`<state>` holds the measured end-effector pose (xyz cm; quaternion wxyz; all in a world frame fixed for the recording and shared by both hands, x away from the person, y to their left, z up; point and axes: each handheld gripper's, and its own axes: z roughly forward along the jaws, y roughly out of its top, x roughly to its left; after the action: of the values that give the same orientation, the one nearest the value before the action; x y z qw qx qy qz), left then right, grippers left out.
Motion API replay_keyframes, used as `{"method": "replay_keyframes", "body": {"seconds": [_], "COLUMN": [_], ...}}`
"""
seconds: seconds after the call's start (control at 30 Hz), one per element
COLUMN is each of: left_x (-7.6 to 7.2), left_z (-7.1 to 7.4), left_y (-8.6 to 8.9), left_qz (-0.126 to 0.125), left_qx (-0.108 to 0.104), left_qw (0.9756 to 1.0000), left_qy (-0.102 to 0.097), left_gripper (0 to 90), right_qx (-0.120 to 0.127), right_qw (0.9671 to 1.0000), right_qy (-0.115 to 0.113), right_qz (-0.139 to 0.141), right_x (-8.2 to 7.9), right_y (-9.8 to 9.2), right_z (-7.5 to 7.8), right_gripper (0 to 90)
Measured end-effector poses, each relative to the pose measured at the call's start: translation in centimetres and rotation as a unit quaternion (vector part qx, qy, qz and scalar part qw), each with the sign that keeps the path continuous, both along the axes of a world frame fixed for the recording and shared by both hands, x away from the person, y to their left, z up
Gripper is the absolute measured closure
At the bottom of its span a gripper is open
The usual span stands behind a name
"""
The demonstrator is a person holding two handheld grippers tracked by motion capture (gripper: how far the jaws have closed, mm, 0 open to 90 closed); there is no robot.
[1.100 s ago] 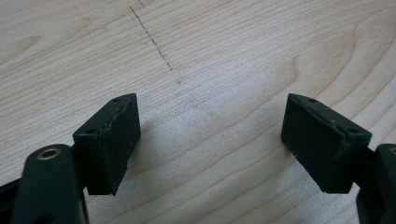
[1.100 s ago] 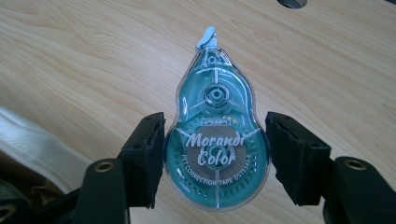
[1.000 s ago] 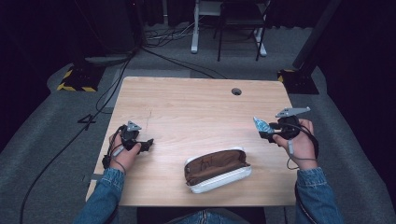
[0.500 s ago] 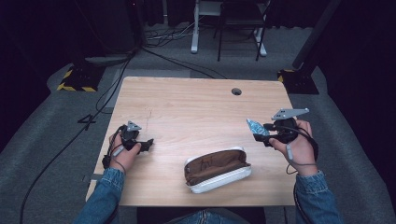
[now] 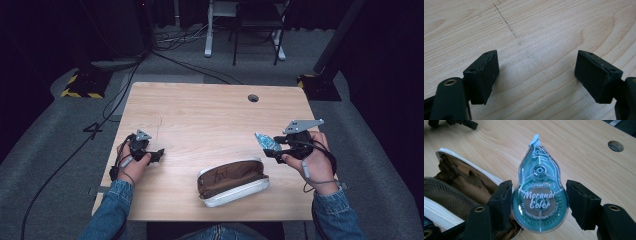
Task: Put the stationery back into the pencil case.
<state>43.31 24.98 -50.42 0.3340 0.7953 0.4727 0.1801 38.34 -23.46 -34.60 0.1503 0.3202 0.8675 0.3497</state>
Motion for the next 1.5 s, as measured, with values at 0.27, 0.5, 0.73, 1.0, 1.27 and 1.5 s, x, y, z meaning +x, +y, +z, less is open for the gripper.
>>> {"method": "replay_keyframes", "body": {"seconds": [0.27, 0.5, 0.73, 1.0, 1.27, 1.5], "left_x": [0.0, 0.0, 0.0, 0.0, 0.0, 0.0], "left_z": [0.0, 0.0, 0.0, 0.0, 0.0, 0.0], "left_y": [0.0, 0.0, 0.0, 0.0, 0.0, 0.0], "left_qz": [0.001, 0.000, 0.001, 0.001, 0.001, 0.001], "left_qx": [0.000, 0.000, 0.000, 0.000, 0.000, 0.000], "left_qw": [1.0000, 1.0000, 1.0000, 1.0000, 1.0000, 1.0000], "left_qy": [-0.001, 0.000, -0.001, -0.001, -0.001, -0.001], "left_gripper": [20.1, 20.1, 20.1, 20.1, 20.1, 20.1], "right_qx": [-0.008, -0.017, -0.024, -0.033, -0.040, -0.050], "right_qw": [0.9996, 0.9985, 0.9971, 0.9946, 0.9914, 0.9869], "right_qy": [0.014, 0.023, 0.032, 0.041, 0.054, 0.070], "right_qz": [0.023, 0.046, 0.066, 0.090, 0.112, 0.136], "right_x": [-0.7, -1.2, -1.7, -2.2, -2.6, -2.7], "right_y": [1.6, 3.0, 4.1, 5.5, 6.6, 7.5], "right_z": [-0.2, -0.4, -0.6, -1.1, -1.6, -2.1], "right_gripper": [40.0, 40.0, 40.0, 40.0, 39.9, 40.0]}}
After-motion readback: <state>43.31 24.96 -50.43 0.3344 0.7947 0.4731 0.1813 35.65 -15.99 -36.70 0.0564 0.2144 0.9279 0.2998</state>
